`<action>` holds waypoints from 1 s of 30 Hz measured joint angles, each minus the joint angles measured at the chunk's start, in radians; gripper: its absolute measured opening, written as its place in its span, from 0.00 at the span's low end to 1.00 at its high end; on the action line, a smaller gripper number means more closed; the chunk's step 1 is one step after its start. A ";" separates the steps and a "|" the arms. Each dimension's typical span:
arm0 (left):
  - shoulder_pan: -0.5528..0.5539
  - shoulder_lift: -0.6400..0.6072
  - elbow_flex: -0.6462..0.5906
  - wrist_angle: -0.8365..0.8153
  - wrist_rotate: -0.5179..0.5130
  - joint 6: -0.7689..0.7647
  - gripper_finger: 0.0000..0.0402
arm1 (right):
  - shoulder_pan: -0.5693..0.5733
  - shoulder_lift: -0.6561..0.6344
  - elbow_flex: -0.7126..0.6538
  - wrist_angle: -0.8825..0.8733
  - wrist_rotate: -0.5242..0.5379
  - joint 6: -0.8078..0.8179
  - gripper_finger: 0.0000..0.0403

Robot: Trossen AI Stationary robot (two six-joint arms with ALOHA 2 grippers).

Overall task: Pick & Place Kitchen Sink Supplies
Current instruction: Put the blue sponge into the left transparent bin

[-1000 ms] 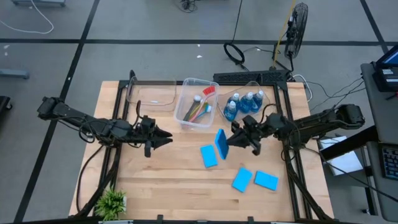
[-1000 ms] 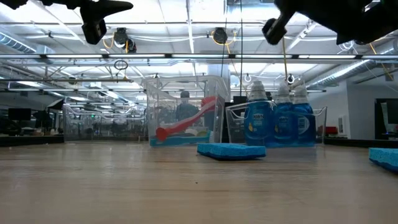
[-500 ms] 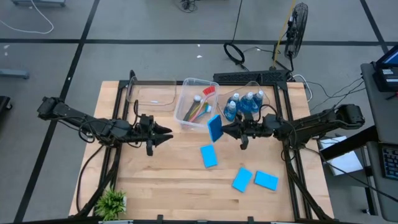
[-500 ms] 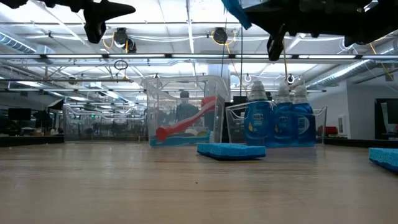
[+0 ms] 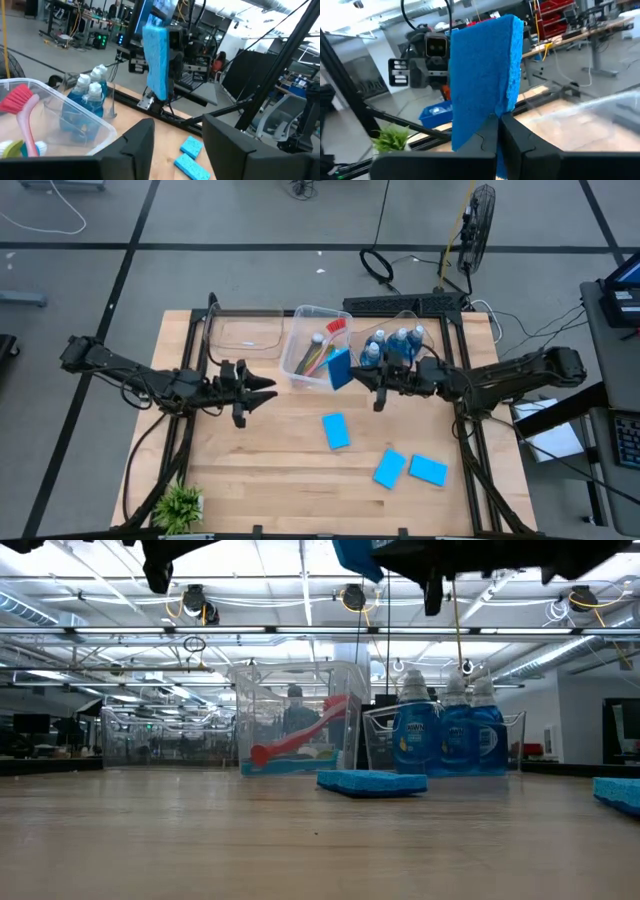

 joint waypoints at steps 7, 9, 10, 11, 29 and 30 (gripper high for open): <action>0.000 0.000 0.000 0.003 -0.025 0.003 0.58 | 0.000 0.012 0.094 -0.092 0.052 -0.069 0.00; 0.000 0.005 0.000 0.007 -0.038 0.013 0.62 | 0.000 0.030 0.116 -0.076 0.078 -0.078 0.00; 0.000 0.011 0.000 0.013 -0.045 0.026 0.64 | 0.000 0.038 0.122 -0.076 0.090 -0.079 0.00; 0.000 0.020 0.005 0.016 -0.051 0.041 0.66 | 0.002 0.046 0.125 -0.085 0.099 -0.079 0.00; 0.025 0.212 0.141 0.022 -0.167 0.147 0.71 | 0.067 0.289 0.312 -0.059 0.229 -0.183 0.00; 0.030 0.211 0.141 0.024 -0.167 0.138 0.72 | 0.067 0.293 0.318 -0.058 0.229 -0.182 0.00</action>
